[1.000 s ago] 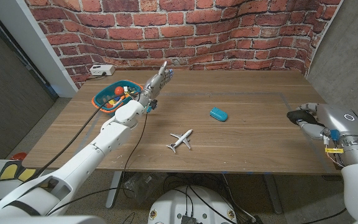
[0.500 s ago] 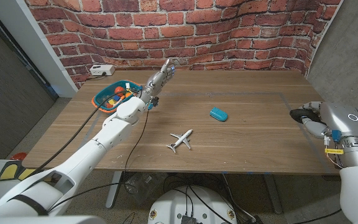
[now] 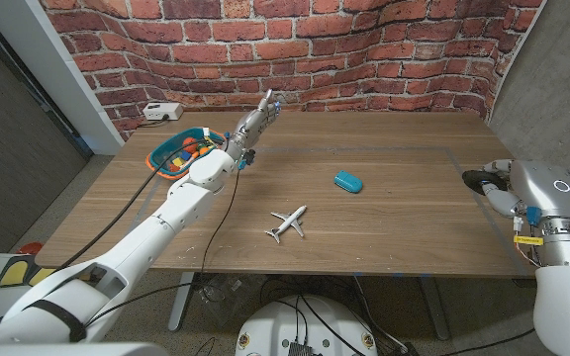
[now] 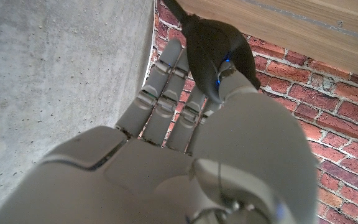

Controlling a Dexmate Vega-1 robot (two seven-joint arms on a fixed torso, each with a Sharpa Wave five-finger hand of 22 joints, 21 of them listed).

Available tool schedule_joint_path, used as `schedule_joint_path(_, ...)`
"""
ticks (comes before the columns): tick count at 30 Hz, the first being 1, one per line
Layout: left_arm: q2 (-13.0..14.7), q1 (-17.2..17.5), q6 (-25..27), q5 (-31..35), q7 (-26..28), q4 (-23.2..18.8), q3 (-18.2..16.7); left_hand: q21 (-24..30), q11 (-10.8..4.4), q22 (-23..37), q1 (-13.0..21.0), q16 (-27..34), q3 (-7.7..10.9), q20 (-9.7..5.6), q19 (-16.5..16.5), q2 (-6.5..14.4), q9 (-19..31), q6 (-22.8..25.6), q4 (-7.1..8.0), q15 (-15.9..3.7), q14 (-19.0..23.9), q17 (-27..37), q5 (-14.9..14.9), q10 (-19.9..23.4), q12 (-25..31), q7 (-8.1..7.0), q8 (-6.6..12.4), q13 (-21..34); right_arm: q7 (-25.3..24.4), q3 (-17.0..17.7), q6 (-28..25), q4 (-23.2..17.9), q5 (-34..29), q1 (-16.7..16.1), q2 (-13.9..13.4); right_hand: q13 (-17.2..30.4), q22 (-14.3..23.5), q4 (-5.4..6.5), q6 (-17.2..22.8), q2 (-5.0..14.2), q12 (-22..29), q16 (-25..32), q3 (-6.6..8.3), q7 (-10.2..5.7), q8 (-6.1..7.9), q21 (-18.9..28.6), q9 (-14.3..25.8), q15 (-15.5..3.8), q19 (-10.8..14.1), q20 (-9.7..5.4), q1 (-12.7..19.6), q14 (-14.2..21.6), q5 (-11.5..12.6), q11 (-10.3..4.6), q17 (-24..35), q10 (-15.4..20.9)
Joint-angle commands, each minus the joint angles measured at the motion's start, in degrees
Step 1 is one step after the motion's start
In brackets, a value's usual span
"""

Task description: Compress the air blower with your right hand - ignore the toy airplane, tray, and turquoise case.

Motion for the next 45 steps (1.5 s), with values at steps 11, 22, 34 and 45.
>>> schedule_joint_path(11, -0.95, -0.36, -0.33, 0.61, 0.77, 0.8, 0.4, 0.14, -0.14, 0.24, 0.51, -0.02, -0.55, 0.57, 0.17, -0.23, 0.29, 0.32, 0.24, -0.17, 0.39, 0.29, -0.1, 0.67, -0.17, -0.06, -0.13, 0.1, 1.31, 2.37, 1.39, 0.62, 0.91, -0.56, -2.24, 0.52, 0.81, 0.55, 1.7, 0.83, -0.77, -0.35, -1.95, -1.74, -0.57, 2.17, 0.34, -4.41, -0.6, -5.74, 1.84, 0.23, -0.02, -0.18, 0.03, 0.21)
schedule_joint_path(22, -0.85, 0.22, 0.35, 0.59, 1.28, 0.07, 0.52, 0.1, -0.19, 0.24, 0.57, -0.06, -0.64, 0.63, 0.09, -0.18, 0.29, 0.36, 0.25, -0.14, 0.36, 0.29, -0.13, 0.75, -0.18, -0.04, -0.15, 0.1, 5.4, 3.77, 1.54, -0.12, 0.62, -1.16, -2.06, 0.42, 0.22, 1.81, 0.14, 0.08, -2.61, -2.61, -4.0, -1.42, -1.93, 3.04, 0.53, -3.98, -3.16, -5.86, -1.4, -2.27, -0.13, -0.29, -0.75, -1.22)
schedule_joint_path(34, -1.08, 0.55, 0.26, 0.76, 1.88, -0.45, 0.57, 0.09, -0.22, 0.24, 0.65, -0.06, -0.72, 0.63, 0.11, -0.07, 0.3, 0.43, 0.26, -0.22, 0.41, 0.29, -0.18, 0.75, -0.22, -0.03, -0.16, 0.1, 6.01, 4.9, 2.49, -0.28, -0.41, -1.39, -1.19, 0.35, -1.13, 3.13, -3.52, -2.0, -4.34, -3.56, -6.43, -0.93, -4.03, 3.01, 0.56, -3.59, -5.05, -5.83, -6.63, -4.83, -0.16, 0.07, -0.89, -4.7)
schedule_joint_path(45, -1.12, 0.15, 0.88, 0.95, 2.04, -0.58, 0.71, 0.1, -0.24, 0.24, 0.72, -0.08, -0.78, 0.65, 0.13, 0.0, 0.3, 0.47, 0.26, -0.21, 0.4, 0.29, -0.22, 0.78, -0.23, 0.02, -0.17, 0.1, 6.93, 5.22, 3.37, 0.0, -0.63, -0.76, -0.87, 0.33, -1.91, 3.16, -5.83, -2.48, -4.88, -3.99, -6.98, -0.47, -5.6, 2.46, 0.31, -3.43, -6.88, -5.8, -8.25, -7.68, 0.1, 0.26, -0.8, -7.9)
